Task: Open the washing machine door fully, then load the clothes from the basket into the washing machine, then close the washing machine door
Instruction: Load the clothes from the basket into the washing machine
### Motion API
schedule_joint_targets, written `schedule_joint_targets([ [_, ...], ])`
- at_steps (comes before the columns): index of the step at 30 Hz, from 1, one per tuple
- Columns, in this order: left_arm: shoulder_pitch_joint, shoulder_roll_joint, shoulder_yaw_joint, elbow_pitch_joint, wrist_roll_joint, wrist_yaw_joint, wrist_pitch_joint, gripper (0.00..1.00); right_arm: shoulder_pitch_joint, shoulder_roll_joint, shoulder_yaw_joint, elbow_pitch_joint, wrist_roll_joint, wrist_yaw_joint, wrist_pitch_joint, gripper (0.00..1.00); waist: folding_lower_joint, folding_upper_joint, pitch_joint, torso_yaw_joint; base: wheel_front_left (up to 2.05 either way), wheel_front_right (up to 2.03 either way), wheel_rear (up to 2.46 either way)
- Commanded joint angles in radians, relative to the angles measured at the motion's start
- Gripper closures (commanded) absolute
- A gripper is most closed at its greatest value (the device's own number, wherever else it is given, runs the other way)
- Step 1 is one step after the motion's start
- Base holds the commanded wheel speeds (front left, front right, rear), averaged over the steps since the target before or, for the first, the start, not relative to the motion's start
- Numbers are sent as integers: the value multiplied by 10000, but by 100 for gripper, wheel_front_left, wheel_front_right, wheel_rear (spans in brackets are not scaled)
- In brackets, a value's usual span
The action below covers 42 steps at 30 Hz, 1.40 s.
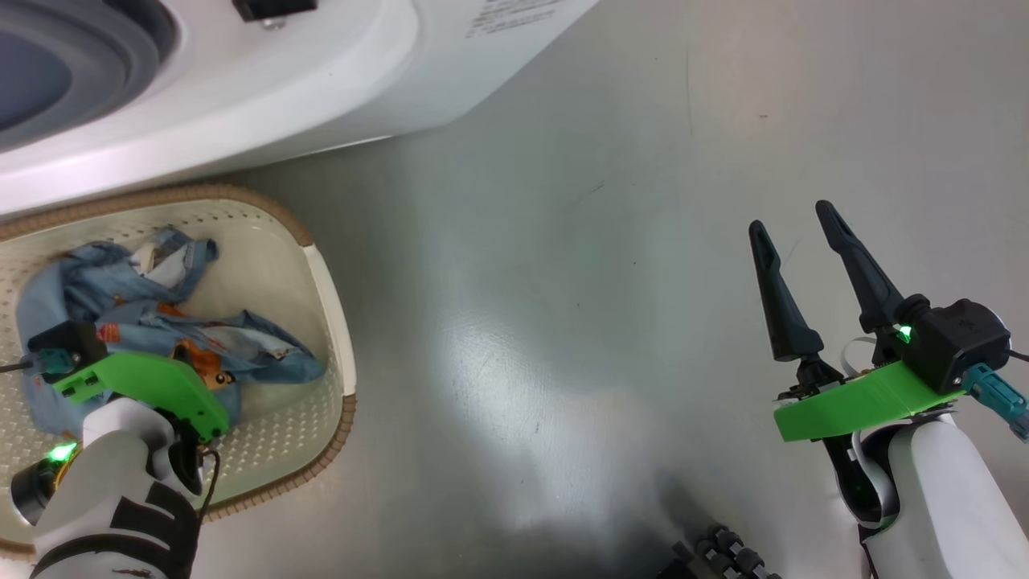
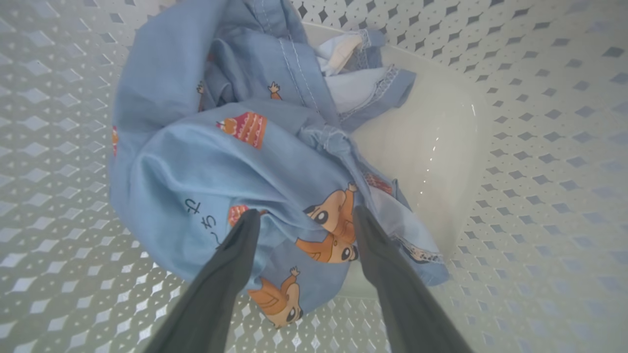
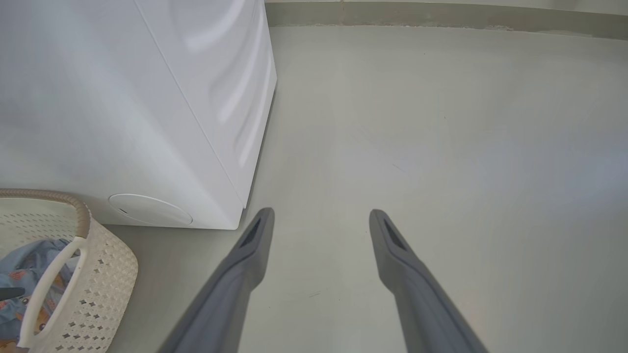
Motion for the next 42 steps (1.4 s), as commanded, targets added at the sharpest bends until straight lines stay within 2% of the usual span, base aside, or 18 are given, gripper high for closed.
schedule_joint_targets([
  [1,205,364,141,-26,-123,-25,-76,0,193,-109,95,-224,-15,14,-48,0,0,0,33,4,0,0,0],
  [25,92,-14,-56,-25,-476,-751,-482,0,142,-147,104,-207,-19,14,-48,0,0,0,190,28,0,0,0],
  [31,79,-55,-137,-25,-504,-702,-500,0,161,-126,110,-229,-32,14,-48,0,0,0,227,-11,0,0,0],
  [42,-12,-56,-308,-25,-483,-305,-475,0,186,-167,56,-283,-37,14,-48,0,0,0,361,-14,0,0,0],
])
